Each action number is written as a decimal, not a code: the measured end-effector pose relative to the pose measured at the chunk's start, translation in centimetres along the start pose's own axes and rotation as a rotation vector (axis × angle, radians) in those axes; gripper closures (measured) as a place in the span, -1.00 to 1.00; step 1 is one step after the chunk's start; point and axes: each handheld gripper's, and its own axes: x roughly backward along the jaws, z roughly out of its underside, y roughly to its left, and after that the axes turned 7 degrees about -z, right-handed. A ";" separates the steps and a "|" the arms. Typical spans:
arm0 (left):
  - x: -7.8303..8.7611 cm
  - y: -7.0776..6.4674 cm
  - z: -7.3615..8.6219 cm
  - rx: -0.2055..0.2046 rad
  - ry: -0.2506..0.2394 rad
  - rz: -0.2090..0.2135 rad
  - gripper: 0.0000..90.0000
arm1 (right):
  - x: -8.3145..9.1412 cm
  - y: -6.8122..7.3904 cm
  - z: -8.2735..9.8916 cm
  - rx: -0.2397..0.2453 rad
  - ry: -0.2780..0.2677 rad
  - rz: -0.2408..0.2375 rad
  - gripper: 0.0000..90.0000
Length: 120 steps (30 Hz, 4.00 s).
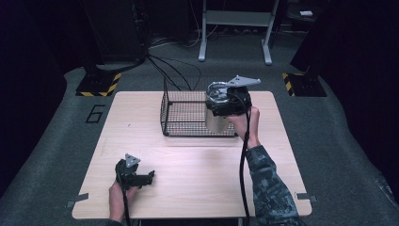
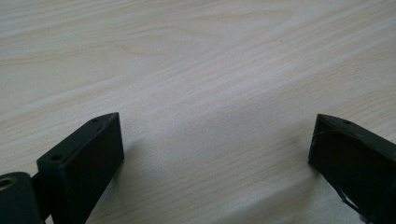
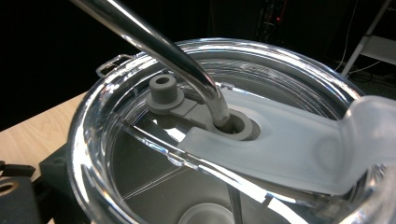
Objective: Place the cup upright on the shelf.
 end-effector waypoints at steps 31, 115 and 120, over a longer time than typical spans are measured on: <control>0.1 0.0 0.0 -0.003 0.007 0.004 -0.93 | -5.3 -2.2 -3.5 -0.002 -0.016 0.031 -0.92; 0.1 0.1 0.0 -0.013 0.008 0.003 -0.93 | -16.1 -6.4 4.0 -0.168 0.122 0.127 -0.92; 0.1 0.1 0.0 -0.013 0.009 0.003 -0.93 | -15.5 -6.3 4.4 -0.168 0.123 0.124 -0.93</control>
